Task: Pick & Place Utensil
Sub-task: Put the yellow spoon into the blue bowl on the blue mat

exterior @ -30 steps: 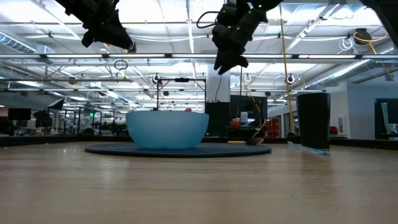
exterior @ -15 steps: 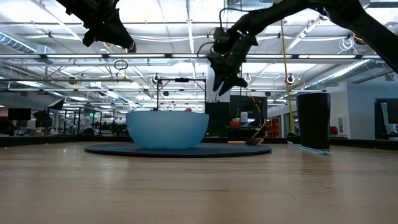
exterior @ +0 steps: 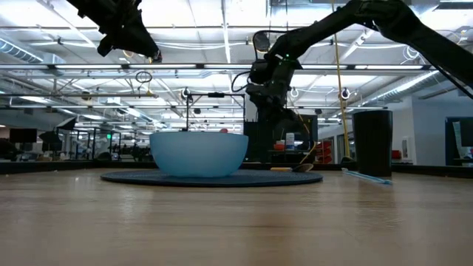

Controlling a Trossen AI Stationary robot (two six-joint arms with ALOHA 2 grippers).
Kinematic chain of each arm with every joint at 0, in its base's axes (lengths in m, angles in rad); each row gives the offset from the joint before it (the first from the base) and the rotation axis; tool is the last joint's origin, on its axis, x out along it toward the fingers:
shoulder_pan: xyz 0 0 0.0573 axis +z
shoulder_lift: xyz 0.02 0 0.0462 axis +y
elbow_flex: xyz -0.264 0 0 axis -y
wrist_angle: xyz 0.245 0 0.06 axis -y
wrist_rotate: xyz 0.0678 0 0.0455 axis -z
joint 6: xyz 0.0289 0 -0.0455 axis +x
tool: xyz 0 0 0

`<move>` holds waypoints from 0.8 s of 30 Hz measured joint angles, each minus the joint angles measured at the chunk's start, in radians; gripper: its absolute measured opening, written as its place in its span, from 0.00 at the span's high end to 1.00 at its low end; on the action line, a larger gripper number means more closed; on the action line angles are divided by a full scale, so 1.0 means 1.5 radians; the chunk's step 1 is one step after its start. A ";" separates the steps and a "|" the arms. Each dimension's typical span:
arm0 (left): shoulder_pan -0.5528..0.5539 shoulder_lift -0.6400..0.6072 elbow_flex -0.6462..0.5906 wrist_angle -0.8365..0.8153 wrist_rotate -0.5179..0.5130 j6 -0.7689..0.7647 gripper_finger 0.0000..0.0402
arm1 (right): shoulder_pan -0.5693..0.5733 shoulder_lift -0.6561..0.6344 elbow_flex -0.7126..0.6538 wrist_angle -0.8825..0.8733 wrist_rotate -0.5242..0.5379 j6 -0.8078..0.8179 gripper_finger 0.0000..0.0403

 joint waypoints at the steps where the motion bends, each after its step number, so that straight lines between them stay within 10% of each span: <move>1: 0.000 0.000 0.000 0.000 0.003 -0.003 0.78 | 0.000 0.000 0.000 -0.005 0.019 0.007 0.66; 24: 0.000 0.000 0.000 0.002 -0.006 0.014 0.78 | 0.049 -0.085 -0.343 0.185 0.152 0.135 0.54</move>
